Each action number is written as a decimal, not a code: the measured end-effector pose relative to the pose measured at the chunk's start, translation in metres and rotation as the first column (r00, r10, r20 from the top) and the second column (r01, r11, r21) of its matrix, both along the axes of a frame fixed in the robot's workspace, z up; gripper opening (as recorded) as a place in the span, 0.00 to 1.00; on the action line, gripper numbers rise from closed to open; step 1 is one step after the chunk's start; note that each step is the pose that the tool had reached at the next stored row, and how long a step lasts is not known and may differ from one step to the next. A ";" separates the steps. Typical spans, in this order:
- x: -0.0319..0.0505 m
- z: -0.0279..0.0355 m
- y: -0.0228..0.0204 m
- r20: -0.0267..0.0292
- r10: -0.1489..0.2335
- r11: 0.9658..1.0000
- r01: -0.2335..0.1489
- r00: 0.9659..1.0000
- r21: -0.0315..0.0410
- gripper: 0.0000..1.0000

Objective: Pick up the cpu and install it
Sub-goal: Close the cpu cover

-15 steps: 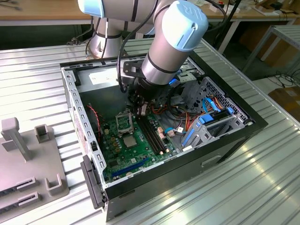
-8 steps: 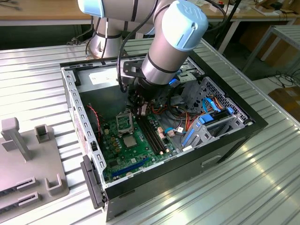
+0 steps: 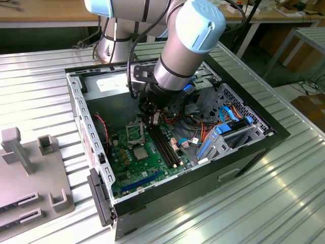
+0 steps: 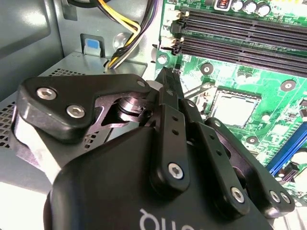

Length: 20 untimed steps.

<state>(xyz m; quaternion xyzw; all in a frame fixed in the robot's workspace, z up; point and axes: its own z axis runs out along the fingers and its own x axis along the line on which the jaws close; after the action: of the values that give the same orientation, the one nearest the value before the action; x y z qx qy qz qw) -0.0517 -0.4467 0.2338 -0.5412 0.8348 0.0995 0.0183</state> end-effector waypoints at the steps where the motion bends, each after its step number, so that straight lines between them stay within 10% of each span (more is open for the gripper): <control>1: 0.0000 0.0006 0.0000 0.000 0.000 1.000 0.000 1.000 -0.001 0.11; 20: -0.0001 0.0075 0.0000 -0.003 0.000 1.000 0.000 1.000 -0.018 0.11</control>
<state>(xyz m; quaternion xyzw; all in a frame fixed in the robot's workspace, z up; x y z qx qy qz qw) -0.0518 -0.4467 0.2414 -0.5413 0.8356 0.0926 0.0120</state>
